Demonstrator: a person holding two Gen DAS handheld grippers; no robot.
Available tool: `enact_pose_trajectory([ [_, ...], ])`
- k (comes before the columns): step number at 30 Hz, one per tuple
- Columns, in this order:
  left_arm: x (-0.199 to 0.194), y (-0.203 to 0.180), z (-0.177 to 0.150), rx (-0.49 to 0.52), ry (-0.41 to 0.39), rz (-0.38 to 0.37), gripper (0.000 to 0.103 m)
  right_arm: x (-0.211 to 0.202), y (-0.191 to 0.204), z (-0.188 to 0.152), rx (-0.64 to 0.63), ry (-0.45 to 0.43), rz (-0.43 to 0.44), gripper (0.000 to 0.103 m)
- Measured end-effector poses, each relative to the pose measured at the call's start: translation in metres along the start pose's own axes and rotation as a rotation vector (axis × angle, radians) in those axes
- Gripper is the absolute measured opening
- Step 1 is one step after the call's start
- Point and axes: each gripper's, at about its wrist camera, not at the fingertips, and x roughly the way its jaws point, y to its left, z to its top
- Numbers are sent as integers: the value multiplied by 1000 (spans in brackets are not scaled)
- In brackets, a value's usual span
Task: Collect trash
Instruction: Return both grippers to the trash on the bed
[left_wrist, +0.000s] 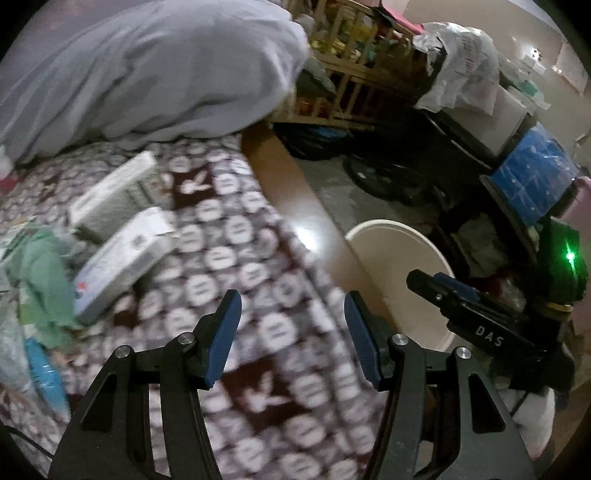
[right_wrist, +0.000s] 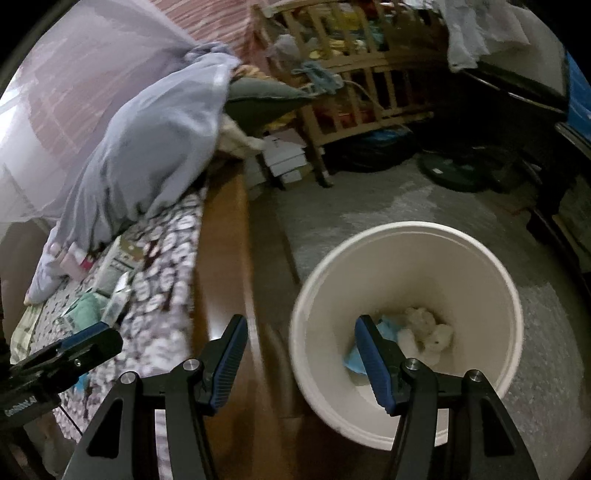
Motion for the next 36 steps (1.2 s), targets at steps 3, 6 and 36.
enact_pose_trajectory([
  [3,-12,15,-3,-15,-19,25,57,4,22,-2,-31,10,24,58],
  [6,-24,32,-5,-37,-32,44,57,7,44,-4,-67,21,46,58],
  [36,-150,291,-74,-420,-107,396,57,51,276,-54,-428,191,365,60],
])
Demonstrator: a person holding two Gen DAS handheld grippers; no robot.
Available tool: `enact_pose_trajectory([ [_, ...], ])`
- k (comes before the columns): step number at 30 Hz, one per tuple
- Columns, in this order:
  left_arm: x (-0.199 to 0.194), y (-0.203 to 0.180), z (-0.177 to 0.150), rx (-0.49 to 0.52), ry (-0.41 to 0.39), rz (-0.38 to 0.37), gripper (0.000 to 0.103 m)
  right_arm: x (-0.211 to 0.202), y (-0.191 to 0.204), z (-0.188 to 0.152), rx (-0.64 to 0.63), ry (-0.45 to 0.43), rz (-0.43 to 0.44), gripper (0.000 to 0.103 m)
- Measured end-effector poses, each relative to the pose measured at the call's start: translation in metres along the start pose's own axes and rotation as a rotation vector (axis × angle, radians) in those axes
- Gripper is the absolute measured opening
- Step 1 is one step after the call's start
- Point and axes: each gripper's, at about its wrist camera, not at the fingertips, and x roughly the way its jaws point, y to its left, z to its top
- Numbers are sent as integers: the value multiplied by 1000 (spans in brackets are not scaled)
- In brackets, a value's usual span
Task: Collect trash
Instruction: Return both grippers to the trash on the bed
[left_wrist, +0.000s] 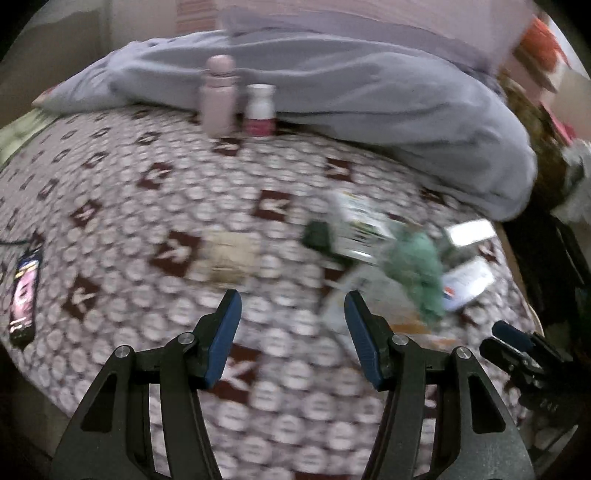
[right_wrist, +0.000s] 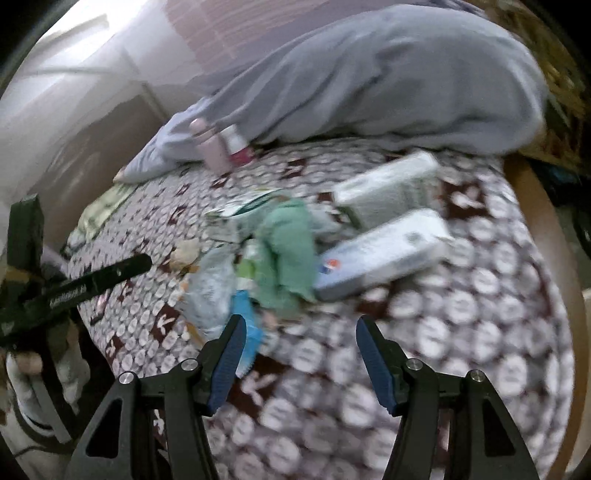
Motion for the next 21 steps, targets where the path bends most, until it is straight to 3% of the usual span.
enact_pose_trajectory([
  [9,-5,65,13,-91,-22,71,57,53,77,21,-177,41,43,60],
  [15,-2,88,18,-121,-23,67,57,86,138,7,-278,128,160,60],
  [21,8,99,13,-106,2,45,57,85,144,1,-274,155,174,60],
])
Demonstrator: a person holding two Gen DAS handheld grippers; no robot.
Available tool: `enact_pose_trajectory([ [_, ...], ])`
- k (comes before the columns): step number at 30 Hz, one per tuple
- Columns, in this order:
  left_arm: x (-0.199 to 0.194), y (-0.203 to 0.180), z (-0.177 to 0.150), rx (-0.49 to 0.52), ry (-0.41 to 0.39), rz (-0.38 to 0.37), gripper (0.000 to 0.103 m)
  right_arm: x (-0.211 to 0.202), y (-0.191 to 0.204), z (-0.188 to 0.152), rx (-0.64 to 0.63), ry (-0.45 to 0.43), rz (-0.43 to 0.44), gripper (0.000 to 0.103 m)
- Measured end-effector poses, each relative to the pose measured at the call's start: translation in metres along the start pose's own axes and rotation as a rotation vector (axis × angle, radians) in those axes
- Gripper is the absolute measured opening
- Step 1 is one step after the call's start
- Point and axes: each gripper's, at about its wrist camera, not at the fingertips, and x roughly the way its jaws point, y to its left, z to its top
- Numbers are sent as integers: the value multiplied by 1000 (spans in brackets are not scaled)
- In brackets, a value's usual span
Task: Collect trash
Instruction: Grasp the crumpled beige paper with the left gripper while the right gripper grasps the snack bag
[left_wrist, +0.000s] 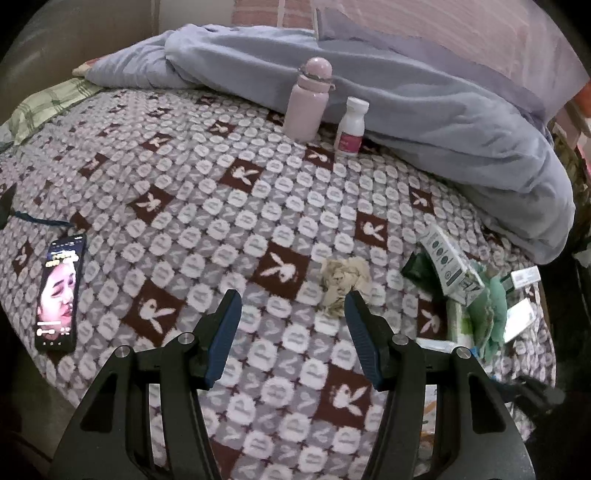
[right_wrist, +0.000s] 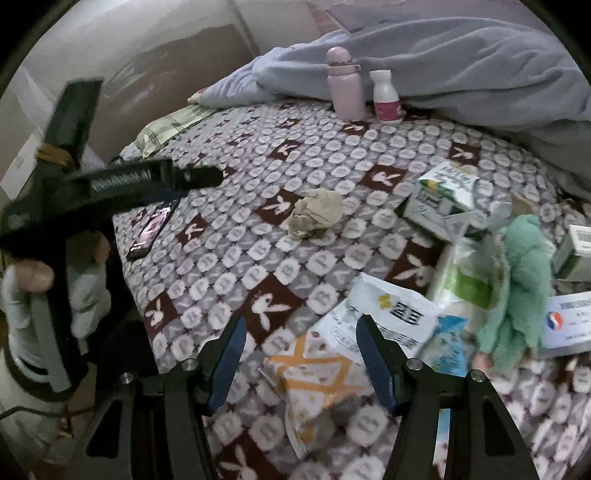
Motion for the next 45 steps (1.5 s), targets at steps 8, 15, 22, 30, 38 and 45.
enact_pose_trajectory([
  [8,38,-11,3,24,74,-107,57,-13,-23,-17,148,56,6,67],
  [15,86,-31,17,79,139,-82,58,21,-5,-9,141,112,-51,72],
  [22,125,-43,17,107,183,-49,57,67,-1,0,97,181,-161,79],
  [30,102,-45,8,121,159,-115,23,54,-16,-11,67,137,-109,55],
  [38,52,-57,-6,135,119,-170,22,6,-11,-22,28,53,-41,54],
  [45,22,-91,-24,169,100,-227,22,-38,-31,-32,52,-11,-97,54],
])
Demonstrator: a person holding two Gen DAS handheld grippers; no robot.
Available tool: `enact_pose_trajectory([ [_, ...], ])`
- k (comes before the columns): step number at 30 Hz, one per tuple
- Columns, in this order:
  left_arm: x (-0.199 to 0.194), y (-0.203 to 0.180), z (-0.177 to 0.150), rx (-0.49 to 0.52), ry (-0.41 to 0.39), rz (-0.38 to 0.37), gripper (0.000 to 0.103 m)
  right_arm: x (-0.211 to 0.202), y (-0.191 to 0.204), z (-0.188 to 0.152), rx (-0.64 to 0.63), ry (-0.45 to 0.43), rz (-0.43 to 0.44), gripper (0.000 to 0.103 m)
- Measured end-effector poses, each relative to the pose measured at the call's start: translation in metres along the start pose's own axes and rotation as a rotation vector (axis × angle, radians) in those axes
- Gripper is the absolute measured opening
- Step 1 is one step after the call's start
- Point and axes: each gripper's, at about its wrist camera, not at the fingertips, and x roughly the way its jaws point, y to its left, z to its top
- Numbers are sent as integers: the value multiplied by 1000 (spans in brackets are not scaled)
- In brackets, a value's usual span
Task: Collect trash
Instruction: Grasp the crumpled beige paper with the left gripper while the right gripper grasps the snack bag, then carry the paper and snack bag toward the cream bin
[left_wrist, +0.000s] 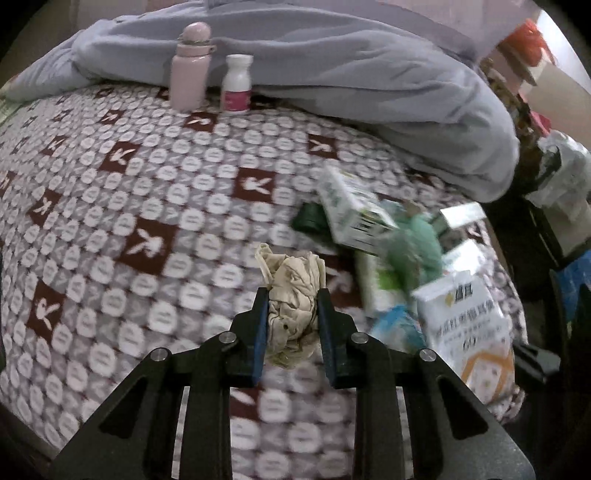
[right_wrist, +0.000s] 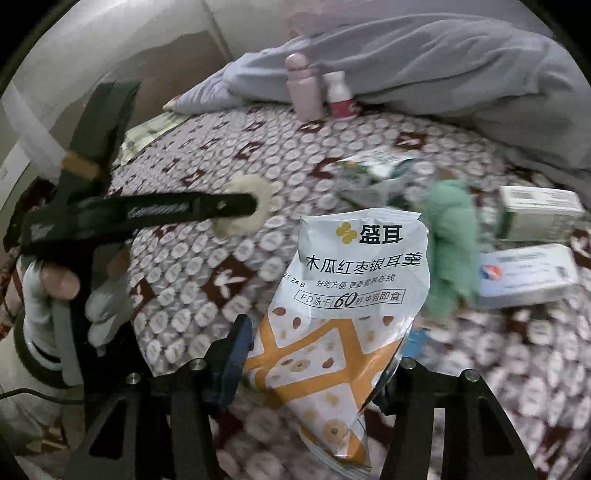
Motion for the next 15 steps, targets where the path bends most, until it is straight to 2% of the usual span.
enact_pose_trajectory([
  [15,-1,-120,-9,139,-5,-94,22,-73,-80,-34,108,-103,-150,54],
])
